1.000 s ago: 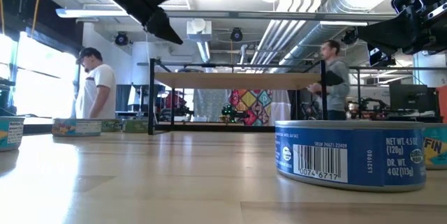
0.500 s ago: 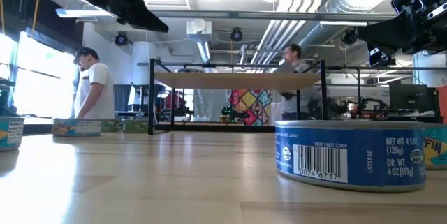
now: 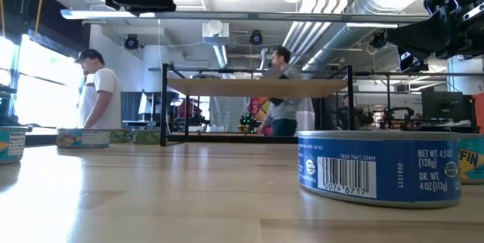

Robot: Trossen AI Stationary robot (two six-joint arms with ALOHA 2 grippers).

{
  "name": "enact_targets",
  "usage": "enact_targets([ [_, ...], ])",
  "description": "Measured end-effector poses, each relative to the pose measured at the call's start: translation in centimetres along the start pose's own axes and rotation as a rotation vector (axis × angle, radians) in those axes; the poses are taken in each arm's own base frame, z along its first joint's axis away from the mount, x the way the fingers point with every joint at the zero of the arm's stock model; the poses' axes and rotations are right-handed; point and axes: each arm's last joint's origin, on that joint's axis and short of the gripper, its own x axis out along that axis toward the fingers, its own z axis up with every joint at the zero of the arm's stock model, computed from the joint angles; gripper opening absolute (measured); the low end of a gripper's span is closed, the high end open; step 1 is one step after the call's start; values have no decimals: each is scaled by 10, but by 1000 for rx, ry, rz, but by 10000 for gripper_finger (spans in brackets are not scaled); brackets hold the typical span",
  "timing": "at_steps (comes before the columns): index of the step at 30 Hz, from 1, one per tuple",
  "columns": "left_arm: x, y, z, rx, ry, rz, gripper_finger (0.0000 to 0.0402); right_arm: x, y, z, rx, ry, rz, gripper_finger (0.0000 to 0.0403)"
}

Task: Stack canned seafood by type on shelf
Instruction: Put the yellow-blue tuna can on the shelf

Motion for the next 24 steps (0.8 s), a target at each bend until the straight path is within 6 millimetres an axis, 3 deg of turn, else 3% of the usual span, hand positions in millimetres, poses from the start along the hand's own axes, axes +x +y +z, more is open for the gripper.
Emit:
enact_targets([
  [7, -2, -11, -8, 23, 17, 18, 106, 0, 0, 7, -62, -70, -21, 0],
  [13, -2, -13, -14, 21, 31, 23, 106, -3, 4, 25, 181, -256, 76, 0],
  [18, -3, -13, -14, 13, 27, 25, 106, -4, 14, 37, 171, -350, 277, 0],
  [24, -3, -13, -14, 12, 27, 25, 106, 9, 29, 38, 76, -372, 271, 0],
])
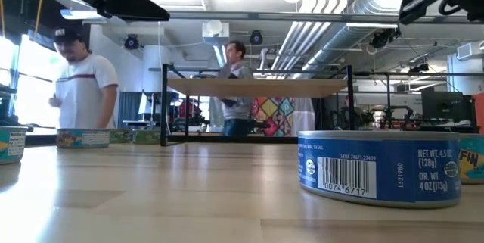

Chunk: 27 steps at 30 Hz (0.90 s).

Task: Stack canned seafood by type on shelf
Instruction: Put the yellow-blue tuna can on the shelf

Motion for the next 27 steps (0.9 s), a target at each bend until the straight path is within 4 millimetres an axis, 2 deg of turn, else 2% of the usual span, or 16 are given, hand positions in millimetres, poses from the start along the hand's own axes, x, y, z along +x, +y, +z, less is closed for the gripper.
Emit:
enact_targets([
  [5, 0, 0, 0, 0, 0, 0, 106, 18, 5, -16, -21, 141, -120, 0],
  [9, 0, 0, 0, 1, -1, 1, 106, 36, 8, -18, -43, 220, -102, 0],
  [12, 0, 0, 0, 5, -5, 1, 106, 51, 9, -12, -100, 224, -95, 0],
  [15, 0, 0, 1, 5, -7, 2, 106, 69, 11, -3, -77, 261, -109, 9],
  [20, 0, 0, 1, 6, -6, 1, 106, 101, 18, 2, -69, 502, -157, 58],
  [24, 0, 0, 1, 6, -6, 1, 106, 122, 28, -11, -119, 742, -190, 115],
  [27, 0, 0, 1, 6, -6, 1, 106, 138, 37, -24, -143, 850, -195, 155],
])
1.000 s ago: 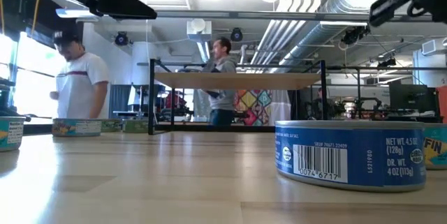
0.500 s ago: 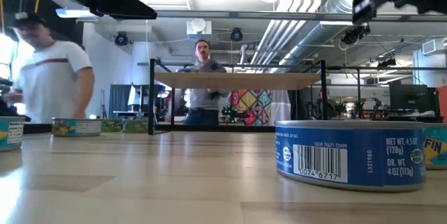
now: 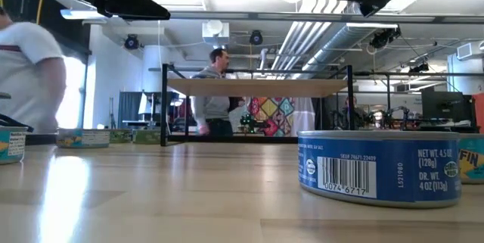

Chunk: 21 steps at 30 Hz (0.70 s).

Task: Stack canned seafood by type on shelf
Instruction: Put the yellow-blue tuna can on the shelf

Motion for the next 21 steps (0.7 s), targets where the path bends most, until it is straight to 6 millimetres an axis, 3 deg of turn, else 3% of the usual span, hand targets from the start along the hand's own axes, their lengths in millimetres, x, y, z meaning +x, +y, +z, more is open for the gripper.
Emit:
enact_targets([
  [4, 0, 0, 0, 0, 0, 0, 106, 25, 25, -10, -81, 104, 43, 190],
  [9, 0, 0, 0, -1, 0, 0, 106, 45, 60, -32, -165, 210, 94, 191],
  [16, 0, 1, 0, 2, 4, 27, 106, 56, 97, -66, -163, 284, 30, 177],
  [21, 0, 1, 0, 8, 8, 48, 106, 62, 110, -88, -224, 308, -32, 177],
])
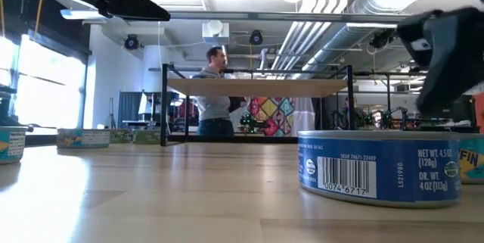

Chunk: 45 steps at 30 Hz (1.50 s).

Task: Stack canned seafood by type on shelf
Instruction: Put the yellow-blue tuna can on the shelf

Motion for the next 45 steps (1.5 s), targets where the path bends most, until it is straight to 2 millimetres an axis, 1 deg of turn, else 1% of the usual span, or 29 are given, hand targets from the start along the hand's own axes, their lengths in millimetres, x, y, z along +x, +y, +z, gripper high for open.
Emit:
enact_targets([
  [2, 0, 0, 0, 0, 1, 2, 106, 4, 2, -4, -5, 4, -43, 177],
  [5, 0, 0, 0, 0, 0, 2, 106, 9, 4, -9, -11, 24, -59, 176],
  [9, 0, 0, 0, 1, 1, 2, 106, 17, 6, -15, -32, 43, -90, 159],
  [12, 0, 0, 0, 1, 1, 2, 106, 23, 7, -21, -50, 59, -122, 131],
  [17, 0, 0, 0, 1, 0, 2, 106, 30, 9, -27, -69, 72, -174, 69],
  [21, 0, 0, 0, 0, 0, 3, 106, 31, 9, -28, -14, 66, -193, 22],
  [23, 0, 0, 0, 0, 0, 2, 106, 30, 8, -27, 3, 58, -204, 7],
  [26, 0, 0, 0, 0, 0, 2, 106, 25, 6, -24, 7, 43, -212, 6],
  [35, 0, 0, 0, 0, 0, 2, 106, 14, -10, -10, -2, 21, -219, 0],
  [45, 0, 0, 0, 0, 1, 2, 106, 20, -25, -2, -3, 15, -210, 0],
])
